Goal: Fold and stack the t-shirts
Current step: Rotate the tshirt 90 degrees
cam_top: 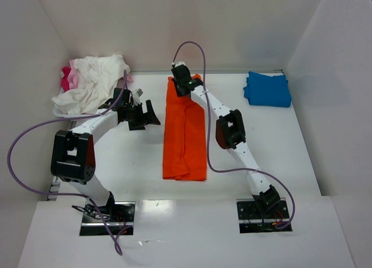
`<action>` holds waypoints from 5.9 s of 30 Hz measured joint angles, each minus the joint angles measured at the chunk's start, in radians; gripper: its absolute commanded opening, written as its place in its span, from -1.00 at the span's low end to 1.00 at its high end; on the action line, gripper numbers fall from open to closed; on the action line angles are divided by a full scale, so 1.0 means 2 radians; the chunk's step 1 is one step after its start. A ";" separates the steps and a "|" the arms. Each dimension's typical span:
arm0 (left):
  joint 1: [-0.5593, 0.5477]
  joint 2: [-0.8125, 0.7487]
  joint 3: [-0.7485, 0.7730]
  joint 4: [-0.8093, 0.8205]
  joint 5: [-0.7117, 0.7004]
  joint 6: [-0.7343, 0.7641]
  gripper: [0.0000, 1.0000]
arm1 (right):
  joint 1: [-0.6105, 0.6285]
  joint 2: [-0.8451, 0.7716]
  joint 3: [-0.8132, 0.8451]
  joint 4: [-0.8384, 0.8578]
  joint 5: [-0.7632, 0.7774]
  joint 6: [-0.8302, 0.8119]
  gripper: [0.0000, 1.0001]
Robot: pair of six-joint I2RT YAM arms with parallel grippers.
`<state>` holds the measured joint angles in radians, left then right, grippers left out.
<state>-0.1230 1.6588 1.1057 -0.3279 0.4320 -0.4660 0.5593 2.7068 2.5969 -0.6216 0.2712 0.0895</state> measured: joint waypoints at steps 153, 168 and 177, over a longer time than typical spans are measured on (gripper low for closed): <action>-0.018 -0.036 -0.017 -0.025 0.016 0.012 0.99 | -0.149 -0.189 -0.420 0.235 -0.304 0.170 -0.07; -0.018 -0.036 -0.017 -0.028 0.009 0.013 0.99 | -0.149 -0.150 -0.365 0.226 -0.292 0.170 -0.05; -0.018 -0.036 -0.017 -0.031 0.005 0.013 0.99 | -0.149 -0.150 -0.364 0.226 -0.270 0.170 -0.04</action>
<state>-0.1596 1.5871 1.0711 -0.3893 0.4427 -0.4404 0.2619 2.4062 1.8683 -0.1696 -0.2690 0.4297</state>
